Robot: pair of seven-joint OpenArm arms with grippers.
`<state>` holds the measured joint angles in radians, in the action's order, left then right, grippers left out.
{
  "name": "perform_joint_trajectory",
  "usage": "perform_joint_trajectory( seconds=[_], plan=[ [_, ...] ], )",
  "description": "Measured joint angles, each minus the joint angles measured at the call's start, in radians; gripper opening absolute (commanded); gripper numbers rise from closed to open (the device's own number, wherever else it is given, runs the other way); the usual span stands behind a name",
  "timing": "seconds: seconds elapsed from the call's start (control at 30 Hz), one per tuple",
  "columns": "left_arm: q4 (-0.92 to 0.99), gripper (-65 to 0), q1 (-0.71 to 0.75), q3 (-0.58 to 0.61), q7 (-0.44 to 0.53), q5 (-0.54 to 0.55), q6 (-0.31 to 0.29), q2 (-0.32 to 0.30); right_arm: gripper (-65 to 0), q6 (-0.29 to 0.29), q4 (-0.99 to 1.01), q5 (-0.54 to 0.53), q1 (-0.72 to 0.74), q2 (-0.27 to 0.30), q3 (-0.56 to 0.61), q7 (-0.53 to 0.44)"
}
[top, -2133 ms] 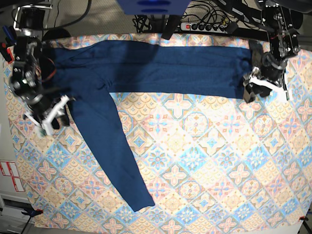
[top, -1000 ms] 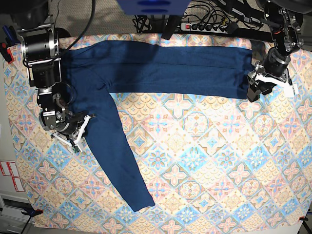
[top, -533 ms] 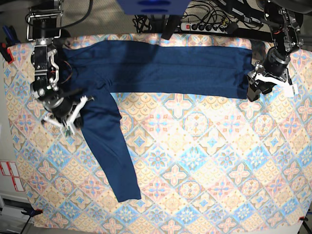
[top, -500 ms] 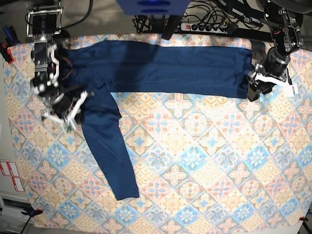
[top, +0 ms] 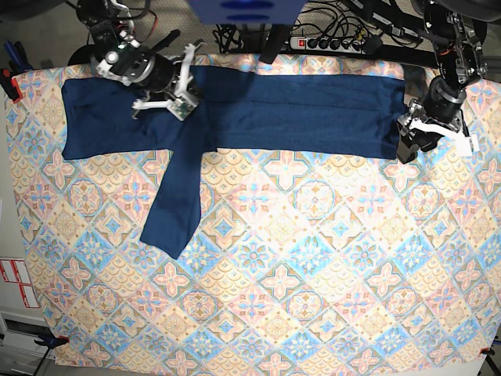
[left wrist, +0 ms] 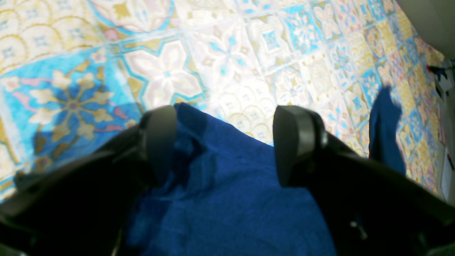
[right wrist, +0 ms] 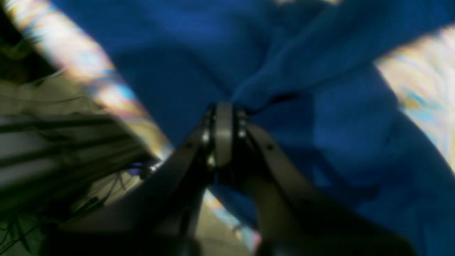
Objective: Fold the T-shirt properly
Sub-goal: 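Reach the left gripper to the other sleeve and grasp its cuff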
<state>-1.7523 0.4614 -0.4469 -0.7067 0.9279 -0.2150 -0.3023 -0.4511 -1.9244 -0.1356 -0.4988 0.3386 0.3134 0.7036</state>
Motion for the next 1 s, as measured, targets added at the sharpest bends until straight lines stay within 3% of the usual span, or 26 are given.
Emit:
perform_joint_trajectory(
  seconds=[0.1,0.3,0.43,0.67,0.83,1.0],
  plan=[
    [0.000,-23.4,-0.001,0.019,0.003,-0.013,-0.002,-0.003,-65.0,0.007,-0.001,0.000,0.018,0.010,0.082,-0.008],
    [0.000,-23.3,-0.005,0.161,-0.004,-0.181,-0.007,-0.005,-64.8,0.000,0.003,-0.003,0.075,0.074,0.229,0.025],
    [0.000,-23.2,-0.063,0.254,-0.002,-0.270,-0.007,-0.006,-64.7,0.005,0.003,0.001,0.133,0.094,0.271,0.169],
    [0.003,-23.0,-0.210,0.444,-0.006,-0.326,-0.003,-0.004,-64.5,0.005,0.005,0.001,0.209,0.093,0.265,0.214],
    [0.037,-23.0,-0.349,0.591,-0.001,-0.325,0.000,-0.004,-64.7,0.002,0.006,-0.003,0.163,0.092,0.171,0.220],
    [0.227,-23.0,-0.500,0.671,0.000,-0.326,-0.003,0.084,-64.3,0.003,0.005,0.000,0.110,0.089,0.058,0.217]
  ],
)
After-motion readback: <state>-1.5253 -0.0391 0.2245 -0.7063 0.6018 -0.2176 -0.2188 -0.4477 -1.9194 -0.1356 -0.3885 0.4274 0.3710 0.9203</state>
